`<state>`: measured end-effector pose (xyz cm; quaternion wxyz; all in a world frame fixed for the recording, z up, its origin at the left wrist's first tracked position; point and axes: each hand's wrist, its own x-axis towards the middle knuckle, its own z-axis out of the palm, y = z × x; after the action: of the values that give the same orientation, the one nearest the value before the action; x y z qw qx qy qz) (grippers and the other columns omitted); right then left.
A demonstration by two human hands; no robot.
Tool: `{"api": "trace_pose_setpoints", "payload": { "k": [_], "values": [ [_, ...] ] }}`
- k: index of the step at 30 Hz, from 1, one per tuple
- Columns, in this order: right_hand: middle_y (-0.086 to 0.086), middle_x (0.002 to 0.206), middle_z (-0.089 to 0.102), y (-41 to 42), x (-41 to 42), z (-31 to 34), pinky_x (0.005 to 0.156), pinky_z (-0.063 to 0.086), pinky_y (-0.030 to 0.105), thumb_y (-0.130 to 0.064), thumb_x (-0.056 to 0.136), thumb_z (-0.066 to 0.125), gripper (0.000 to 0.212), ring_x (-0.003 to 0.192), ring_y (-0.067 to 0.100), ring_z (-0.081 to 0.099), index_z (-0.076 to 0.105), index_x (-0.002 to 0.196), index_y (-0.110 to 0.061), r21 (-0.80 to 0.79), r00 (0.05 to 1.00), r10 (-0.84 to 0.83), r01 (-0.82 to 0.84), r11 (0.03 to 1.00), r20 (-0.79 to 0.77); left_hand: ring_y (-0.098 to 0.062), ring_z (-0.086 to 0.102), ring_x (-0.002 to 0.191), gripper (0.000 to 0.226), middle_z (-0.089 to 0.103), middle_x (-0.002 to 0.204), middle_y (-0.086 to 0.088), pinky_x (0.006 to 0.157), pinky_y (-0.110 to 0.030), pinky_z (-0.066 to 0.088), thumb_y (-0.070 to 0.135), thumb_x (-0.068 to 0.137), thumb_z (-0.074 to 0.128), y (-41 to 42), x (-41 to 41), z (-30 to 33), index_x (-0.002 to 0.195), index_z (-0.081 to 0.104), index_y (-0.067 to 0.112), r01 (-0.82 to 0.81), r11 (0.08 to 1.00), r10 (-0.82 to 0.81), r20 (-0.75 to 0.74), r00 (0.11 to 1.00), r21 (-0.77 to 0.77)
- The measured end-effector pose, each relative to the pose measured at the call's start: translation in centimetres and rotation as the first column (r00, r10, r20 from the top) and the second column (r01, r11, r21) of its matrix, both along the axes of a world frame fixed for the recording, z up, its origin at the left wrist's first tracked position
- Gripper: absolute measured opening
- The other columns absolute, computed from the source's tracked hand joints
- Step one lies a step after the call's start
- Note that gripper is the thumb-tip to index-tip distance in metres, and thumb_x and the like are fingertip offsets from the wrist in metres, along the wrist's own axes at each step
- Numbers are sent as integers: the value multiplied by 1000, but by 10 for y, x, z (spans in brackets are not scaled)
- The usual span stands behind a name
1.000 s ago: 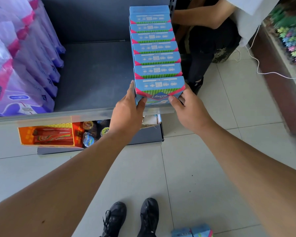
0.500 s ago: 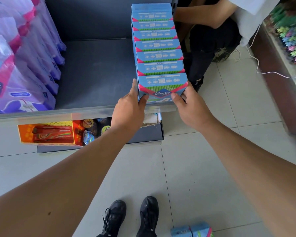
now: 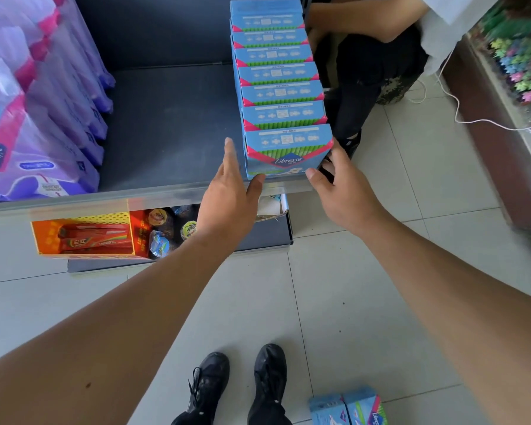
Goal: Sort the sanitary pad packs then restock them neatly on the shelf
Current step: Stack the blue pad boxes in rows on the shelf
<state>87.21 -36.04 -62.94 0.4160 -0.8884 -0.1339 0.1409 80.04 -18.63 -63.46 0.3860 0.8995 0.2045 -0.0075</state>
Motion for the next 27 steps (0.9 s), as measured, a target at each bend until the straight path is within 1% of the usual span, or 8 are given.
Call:
{"api": "trace_pose_setpoints", "payload": {
  "k": [2,4,7,9,12,18,24,27],
  "values": [
    [-1,145,48,-5,-11,3,101,42,26,-26,100,50,55,132,16,46,28,150,-18,-69,998,-44,47,997,54,-19,39,136,73,32,154,1,99,-39,46,36,99,51,-4,-11,3,154,6,22,-30,999,28,41,999,38],
    [3,146,47,-14,-28,5,103,44,35,-26,100,48,51,132,20,46,34,148,-13,-156,985,-73,98,983,155,-21,37,135,64,35,149,-4,98,-38,46,30,96,56,-8,-26,7,149,22,17,-54,994,40,140,989,96],
    [6,135,53,-30,-63,12,92,46,39,-25,98,50,44,122,24,49,45,139,-10,-261,956,-64,142,955,288,-25,43,118,46,48,129,-9,95,-38,43,20,89,58,-19,-48,12,131,44,9,-10,977,-53,285,957,214],
    [7,131,55,-42,-89,15,85,48,41,-23,96,52,42,117,28,50,49,135,-10,-301,947,-66,165,939,314,-26,48,106,36,54,115,-8,89,-40,45,22,88,54,-31,-63,17,122,51,10,93,960,-173,293,940,266],
    [8,129,57,-63,-132,13,84,51,44,-24,94,56,43,113,31,53,50,134,-10,-326,948,-127,224,918,293,-27,54,98,31,58,107,-6,80,-41,49,25,89,51,-58,-87,23,117,56,12,275,925,-337,226,914,263],
    [10,131,58,-134,-243,-12,90,50,44,-24,94,56,42,116,32,54,52,133,-9,-312,892,-421,452,836,163,-19,54,114,33,54,128,4,89,-37,47,32,96,49,-135,-146,12,128,51,24,583,794,-584,-49,810,173],
    [10,136,52,-230,-359,-54,98,42,40,-19,95,53,44,121,29,52,48,138,-11,-332,679,-731,676,658,-69,-12,57,111,29,58,124,11,92,-31,47,36,98,46,-224,-212,-27,127,52,32,744,664,-707,-261,658,76],
    [5,133,52,-275,-425,-80,90,38,31,-20,95,54,45,115,24,54,45,139,-16,-350,544,-814,736,579,-204,-12,58,105,27,59,120,10,90,-34,49,35,97,48,-277,-253,-56,124,52,32,821,570,-762,-371,530,3]
  ]
}}
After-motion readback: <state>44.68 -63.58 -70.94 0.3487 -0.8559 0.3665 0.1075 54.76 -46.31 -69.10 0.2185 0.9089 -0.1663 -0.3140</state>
